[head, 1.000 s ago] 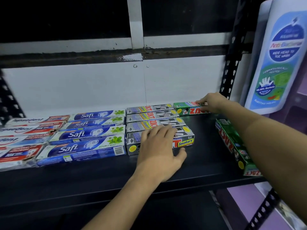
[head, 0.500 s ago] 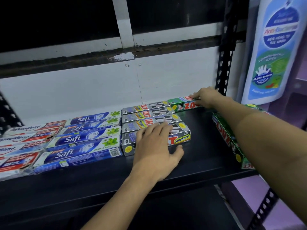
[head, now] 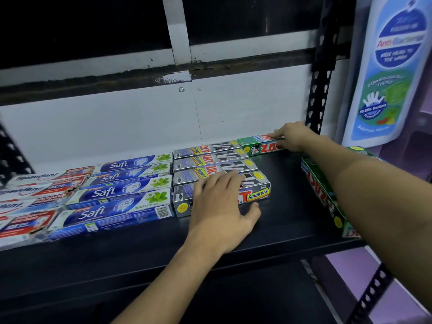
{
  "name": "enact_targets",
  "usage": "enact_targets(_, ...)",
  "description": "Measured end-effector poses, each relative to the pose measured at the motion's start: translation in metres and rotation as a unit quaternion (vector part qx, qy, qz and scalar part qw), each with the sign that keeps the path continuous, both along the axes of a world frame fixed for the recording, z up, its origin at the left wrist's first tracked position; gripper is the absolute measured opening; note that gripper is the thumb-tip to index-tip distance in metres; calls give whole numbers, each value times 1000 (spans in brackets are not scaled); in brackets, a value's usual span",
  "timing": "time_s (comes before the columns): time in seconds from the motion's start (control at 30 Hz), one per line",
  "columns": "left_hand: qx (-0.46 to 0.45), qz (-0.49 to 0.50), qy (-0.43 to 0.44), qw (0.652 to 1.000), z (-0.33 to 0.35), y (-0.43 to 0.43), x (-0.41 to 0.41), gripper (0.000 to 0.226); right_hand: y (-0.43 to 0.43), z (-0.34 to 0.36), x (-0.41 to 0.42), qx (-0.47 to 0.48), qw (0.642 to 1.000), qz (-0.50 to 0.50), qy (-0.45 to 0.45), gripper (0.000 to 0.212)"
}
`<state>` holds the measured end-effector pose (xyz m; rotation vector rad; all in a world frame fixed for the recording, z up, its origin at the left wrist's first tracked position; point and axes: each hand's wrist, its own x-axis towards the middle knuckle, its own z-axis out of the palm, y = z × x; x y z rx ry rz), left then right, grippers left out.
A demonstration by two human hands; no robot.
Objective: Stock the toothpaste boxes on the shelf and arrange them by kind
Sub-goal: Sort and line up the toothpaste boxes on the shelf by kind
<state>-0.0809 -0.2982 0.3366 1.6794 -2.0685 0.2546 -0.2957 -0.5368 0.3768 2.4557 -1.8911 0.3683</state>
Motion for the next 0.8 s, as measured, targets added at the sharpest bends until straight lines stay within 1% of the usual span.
enact_targets(0.37,-7,2,-3,1000,-2,-2,0,62,8,2,2,-1,1000,-5,-13,39)
enact_targets(0.5,-8,3,-1,1000,-1,-1,0,61,21,16,2,10,1000,-13,13,47)
enact_targets(0.57,-7,3,-4,1000,-1,-1,0,61,35,31,1,6,1000,-1,16,53)
enact_targets(0.7,-2,5,-7,1000,0,0,0,62,84,60,-11,6,999,44,23,53)
enact_targets(0.8,1,9,-16,1000,1,1,0,62,127,68,-26,9,998,61,17,55)
